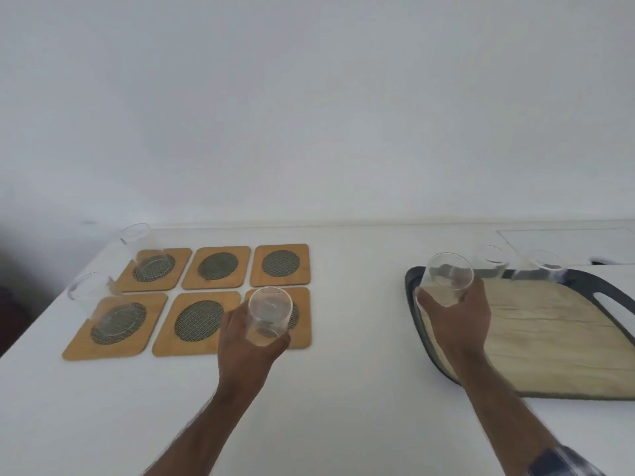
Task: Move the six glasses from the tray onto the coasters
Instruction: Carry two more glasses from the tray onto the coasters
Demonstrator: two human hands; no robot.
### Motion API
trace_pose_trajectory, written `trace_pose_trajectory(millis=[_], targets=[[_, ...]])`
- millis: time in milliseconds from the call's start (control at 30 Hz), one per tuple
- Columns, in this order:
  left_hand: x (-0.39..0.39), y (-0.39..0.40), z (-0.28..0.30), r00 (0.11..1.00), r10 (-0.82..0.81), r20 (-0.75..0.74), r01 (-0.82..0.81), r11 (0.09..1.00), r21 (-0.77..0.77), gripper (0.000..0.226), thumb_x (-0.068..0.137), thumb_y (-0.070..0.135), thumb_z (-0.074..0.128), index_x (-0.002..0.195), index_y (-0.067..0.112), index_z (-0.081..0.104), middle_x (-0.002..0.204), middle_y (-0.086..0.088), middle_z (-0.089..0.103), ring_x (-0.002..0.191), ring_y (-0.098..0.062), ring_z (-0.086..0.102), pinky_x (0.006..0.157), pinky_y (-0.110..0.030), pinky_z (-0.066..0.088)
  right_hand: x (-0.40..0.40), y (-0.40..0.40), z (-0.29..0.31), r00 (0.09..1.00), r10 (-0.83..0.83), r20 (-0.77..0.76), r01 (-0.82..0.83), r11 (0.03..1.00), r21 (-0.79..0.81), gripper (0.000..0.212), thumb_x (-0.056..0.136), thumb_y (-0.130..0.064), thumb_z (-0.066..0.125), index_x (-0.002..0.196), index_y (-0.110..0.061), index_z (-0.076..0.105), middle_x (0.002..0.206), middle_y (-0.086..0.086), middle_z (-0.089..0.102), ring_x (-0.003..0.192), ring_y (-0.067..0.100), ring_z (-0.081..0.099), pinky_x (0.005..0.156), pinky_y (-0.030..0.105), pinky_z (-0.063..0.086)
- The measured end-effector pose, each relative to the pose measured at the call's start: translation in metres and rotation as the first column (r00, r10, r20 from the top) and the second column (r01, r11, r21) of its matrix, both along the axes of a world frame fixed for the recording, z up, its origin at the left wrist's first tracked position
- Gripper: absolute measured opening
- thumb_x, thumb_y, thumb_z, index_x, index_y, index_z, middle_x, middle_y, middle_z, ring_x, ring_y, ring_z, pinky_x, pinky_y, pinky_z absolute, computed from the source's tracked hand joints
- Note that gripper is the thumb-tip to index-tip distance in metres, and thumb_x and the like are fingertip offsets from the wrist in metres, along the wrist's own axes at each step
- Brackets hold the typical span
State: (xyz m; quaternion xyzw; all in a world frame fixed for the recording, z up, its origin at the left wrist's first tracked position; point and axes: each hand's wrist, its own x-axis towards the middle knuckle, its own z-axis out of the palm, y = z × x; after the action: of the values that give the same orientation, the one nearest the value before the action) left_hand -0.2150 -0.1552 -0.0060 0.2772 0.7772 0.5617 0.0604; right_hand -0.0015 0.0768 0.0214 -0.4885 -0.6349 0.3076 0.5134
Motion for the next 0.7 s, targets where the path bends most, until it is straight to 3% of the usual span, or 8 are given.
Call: trace_pose_trajectory(millis=[67,167,333,433,567,700], targets=[[-0.021,-0.012,0.001,0.999,0.045,-0.022,-0.045,0.999,-0.014,0.065,0.060,0.030,0.094,0.117,0.026,0.062,0.106,0.010,0.059,0.102,-0.020,0.055,0.086,-0.044,0.051,-0.026,-0.016,0.002,0.996,0.083,-0.021,-0.084,0.996,-0.014,0.050,0.065,-0.019,0.088,0.105,-0.014,0.059,0.096,0.002,0.067,0.085,0.021,0.060,0.079,0.035,0.049],[-0.054,-0.029,0.002,0.997,0.075,0.007,-0.076,0.997,0.026,0.057,0.057,0.029,0.096,0.102,0.036,0.062,0.098,0.007,0.066,0.093,-0.021,0.061,0.074,-0.036,0.052,-0.066,-0.038,0.003,0.982,0.185,-0.026,-0.186,0.982,-0.045,0.060,0.064,-0.020,0.090,0.114,-0.012,0.058,0.104,0.003,0.066,0.094,0.021,0.061,0.084,0.035,0.049],[-0.105,-0.052,0.000,0.990,0.105,0.096,-0.113,0.991,0.076,0.057,0.058,0.023,0.096,0.098,0.046,0.063,0.094,0.017,0.071,0.087,0.006,0.063,0.072,-0.019,0.046,-0.132,-0.074,0.005,0.940,0.341,-0.021,-0.341,0.937,-0.076,0.065,0.059,-0.020,0.092,0.116,-0.017,0.059,0.100,-0.007,0.066,0.088,0.012,0.062,0.080,0.025,0.047],[-0.127,-0.059,-0.009,0.981,0.115,0.155,-0.130,0.988,0.088,0.063,0.058,0.021,0.096,0.109,0.038,0.064,0.099,0.013,0.073,0.089,0.010,0.063,0.071,-0.009,0.045,-0.167,-0.093,0.005,0.896,0.443,-0.040,-0.444,0.888,-0.116,0.060,0.060,-0.020,0.090,0.111,-0.022,0.060,0.095,-0.014,0.067,0.087,-0.002,0.062,0.078,0.024,0.049],[-0.146,-0.063,-0.024,0.977,0.092,0.194,-0.112,0.989,0.096,0.064,0.058,0.022,0.097,0.111,0.036,0.064,0.095,0.019,0.072,0.088,0.011,0.062,0.076,-0.018,0.045,-0.208,-0.110,0.001,0.840,0.539,-0.063,-0.542,0.824,-0.168,0.060,0.061,-0.023,0.088,0.114,-0.024,0.061,0.102,-0.009,0.071,0.097,0.011,0.067,0.088,0.036,0.054],[-0.157,-0.060,-0.034,0.974,0.053,0.221,-0.083,0.988,0.130,0.069,0.057,0.020,0.097,0.117,0.030,0.065,0.103,0.010,0.073,0.093,0.008,0.064,0.079,-0.016,0.048,-0.241,-0.118,-0.004,0.819,0.574,-0.021,-0.569,0.806,-0.161,0.061,0.063,-0.023,0.090,0.116,-0.024,0.061,0.105,-0.011,0.070,0.099,0.005,0.065,0.088,0.029,0.053]])
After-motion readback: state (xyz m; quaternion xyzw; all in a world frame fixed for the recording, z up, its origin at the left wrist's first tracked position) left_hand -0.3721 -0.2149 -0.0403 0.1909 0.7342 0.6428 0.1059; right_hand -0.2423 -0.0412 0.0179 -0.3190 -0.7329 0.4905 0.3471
